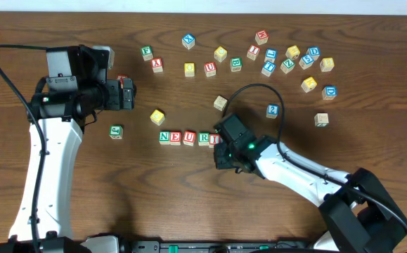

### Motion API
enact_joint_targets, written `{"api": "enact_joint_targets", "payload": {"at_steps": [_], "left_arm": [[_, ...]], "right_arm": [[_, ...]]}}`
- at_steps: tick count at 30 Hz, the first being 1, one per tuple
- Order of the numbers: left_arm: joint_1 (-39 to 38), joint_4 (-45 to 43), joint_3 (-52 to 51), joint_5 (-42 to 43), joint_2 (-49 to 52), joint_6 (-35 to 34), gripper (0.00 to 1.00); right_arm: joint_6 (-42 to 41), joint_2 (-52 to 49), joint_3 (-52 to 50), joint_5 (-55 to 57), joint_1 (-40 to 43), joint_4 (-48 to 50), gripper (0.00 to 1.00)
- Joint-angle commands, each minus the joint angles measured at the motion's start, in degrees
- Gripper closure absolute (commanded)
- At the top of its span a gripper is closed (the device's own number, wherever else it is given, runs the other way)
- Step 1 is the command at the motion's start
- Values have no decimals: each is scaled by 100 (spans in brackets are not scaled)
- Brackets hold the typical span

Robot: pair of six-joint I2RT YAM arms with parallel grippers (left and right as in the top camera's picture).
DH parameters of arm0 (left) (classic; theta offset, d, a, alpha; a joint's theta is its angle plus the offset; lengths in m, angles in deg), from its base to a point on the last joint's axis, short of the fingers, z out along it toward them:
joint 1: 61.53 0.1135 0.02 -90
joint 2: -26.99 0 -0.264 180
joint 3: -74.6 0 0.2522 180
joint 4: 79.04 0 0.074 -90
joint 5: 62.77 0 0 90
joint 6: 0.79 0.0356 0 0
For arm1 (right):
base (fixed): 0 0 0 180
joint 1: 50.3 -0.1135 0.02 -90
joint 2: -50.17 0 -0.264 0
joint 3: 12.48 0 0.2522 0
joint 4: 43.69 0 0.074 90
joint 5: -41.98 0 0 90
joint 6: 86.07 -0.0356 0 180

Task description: Spell out NEURIPS

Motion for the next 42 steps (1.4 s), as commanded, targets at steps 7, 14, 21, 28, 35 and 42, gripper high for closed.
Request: {"api": "enact_joint_targets", "payload": {"at_steps": [7,14,21,28,35,42], "left_arm": [[13,15,131,74,-22,-37,2],[13,15,131,74,-22,-37,2],[13,13,131,74,-22,-37,2],[13,-31,131,74,-22,-37,2],[13,-44,131,74,-22,-37,3],[13,-50,131,74,-22,-37,3]], "right_arm": [[-35,-68,-13,210,-116,-2,60],[-46,-267,-13,208,-116,122,61],[-197,-278,-13,363,-120,227,62],[-389,-350,-13,452,-120,326,62],[-474,-350,-13,470,-120,348,62],[-566,-350,-13,468,-140,411,62]]}}
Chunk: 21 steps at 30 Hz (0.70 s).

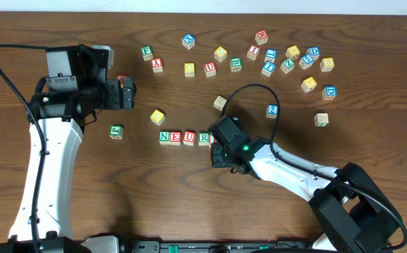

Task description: Spell out NEURIPS

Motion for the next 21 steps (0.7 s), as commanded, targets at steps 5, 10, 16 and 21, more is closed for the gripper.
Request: {"api": "enact_joint_targets", "payload": {"at_steps": [5,10,16,21], "left_arm": [[13,-26,131,74,-22,-35,2],[13,-24,131,74,-22,-35,2],[13,-24,131,74,-22,-35,3],[13,-24,131,74,-22,-35,2]], "right_arm": [[-144,-70,-13,98,-157,116,62],[-144,-70,-13,122,-170,133,62],[-146,-70,-13,190,-170,133,62],[-144,-70,-13,280,-170,162,63]]}}
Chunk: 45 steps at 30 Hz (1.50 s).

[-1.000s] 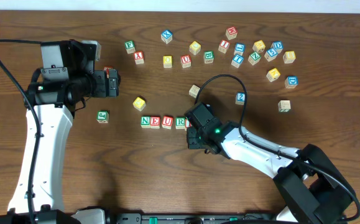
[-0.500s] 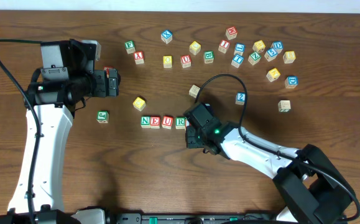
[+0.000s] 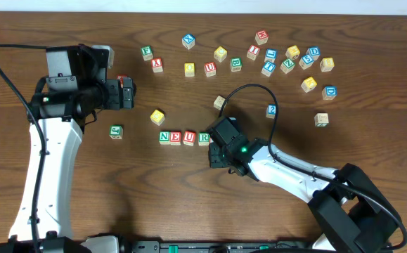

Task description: Spell out NEURIPS

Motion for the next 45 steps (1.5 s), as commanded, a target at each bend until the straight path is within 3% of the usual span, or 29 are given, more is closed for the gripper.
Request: {"api": "enact_joint_targets", "payload": {"at_steps": [1,45], "left_arm": [[13,-11,131,74,-22,-37,2],[13,-9,131,74,-22,-37,2]], "right_arm": [[-74,-70,-13,201,-59,68,63],[-186,-81,-13,223,-229,70,64]]}}
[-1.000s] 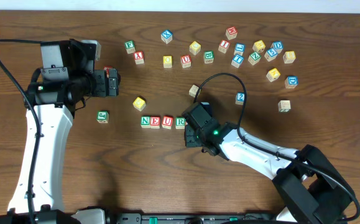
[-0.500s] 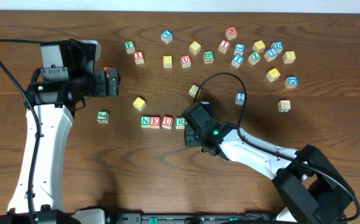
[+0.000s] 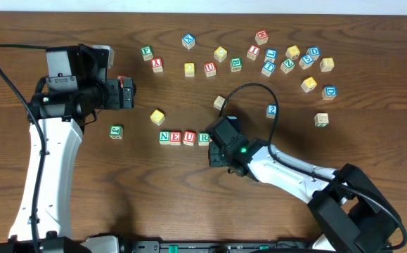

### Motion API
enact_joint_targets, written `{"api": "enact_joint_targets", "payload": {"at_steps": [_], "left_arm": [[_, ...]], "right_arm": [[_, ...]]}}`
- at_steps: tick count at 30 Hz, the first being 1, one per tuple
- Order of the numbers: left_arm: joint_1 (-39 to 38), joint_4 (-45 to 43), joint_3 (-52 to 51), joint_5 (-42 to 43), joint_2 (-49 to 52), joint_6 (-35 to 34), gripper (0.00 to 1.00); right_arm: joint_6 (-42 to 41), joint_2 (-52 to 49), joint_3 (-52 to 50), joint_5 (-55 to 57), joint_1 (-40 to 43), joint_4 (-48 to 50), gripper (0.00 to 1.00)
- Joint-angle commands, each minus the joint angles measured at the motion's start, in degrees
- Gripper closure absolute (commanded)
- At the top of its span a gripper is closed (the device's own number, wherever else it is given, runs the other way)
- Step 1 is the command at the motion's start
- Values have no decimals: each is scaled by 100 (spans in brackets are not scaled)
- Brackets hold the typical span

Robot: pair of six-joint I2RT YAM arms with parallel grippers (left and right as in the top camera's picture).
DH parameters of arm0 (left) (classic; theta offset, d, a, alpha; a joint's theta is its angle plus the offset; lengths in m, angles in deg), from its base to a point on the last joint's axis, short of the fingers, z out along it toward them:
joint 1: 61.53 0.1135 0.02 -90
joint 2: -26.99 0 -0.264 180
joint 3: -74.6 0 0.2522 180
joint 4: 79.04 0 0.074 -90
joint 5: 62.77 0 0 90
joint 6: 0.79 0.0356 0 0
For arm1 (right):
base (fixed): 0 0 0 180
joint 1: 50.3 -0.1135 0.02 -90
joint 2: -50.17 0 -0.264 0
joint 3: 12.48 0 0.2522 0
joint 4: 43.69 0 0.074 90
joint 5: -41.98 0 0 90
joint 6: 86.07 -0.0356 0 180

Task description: Spell out NEURIPS

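Observation:
A row of letter blocks reads N (image 3: 164, 137), E (image 3: 176, 137), U (image 3: 189, 137), R (image 3: 203, 138) at the table's middle. My right gripper (image 3: 216, 144) sits right at the R end of the row, under its black wrist. Its fingers and whatever lies beneath them are hidden. No I block shows beside the R. My left gripper (image 3: 127, 94) hovers at the left, well away from the row, and nothing is seen in it.
Loose blocks lie around: a yellow one (image 3: 157, 117) and a green one (image 3: 116, 131) left of the row, a tan one (image 3: 220, 102) behind the right wrist, a blue one (image 3: 272, 109), and several more along the back (image 3: 270, 56). The right arm's cable loops over the middle.
Hardly anything differs. The right wrist sits a touch closer to the R block. The left arm and all blocks are where they were.
At first a red-lettered block showed just right of R, at the right gripper's tip. Then the wrist stood further left and up, leaving only a sliver of it visible. Since then the wrist has covered that spot. The left arm stayed still.

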Motion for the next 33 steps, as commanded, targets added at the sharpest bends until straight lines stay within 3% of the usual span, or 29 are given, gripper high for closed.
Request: {"api": "enact_joint_targets", "payload": {"at_steps": [1,33], "left_arm": [[13,-4,131,74,-22,-35,2],[13,-2,125,74,-22,-35,2]], "right_arm": [[-101,-79,-13,90,-199,11,64],[-116,-278,-13,-149,-398,420,63]]}}
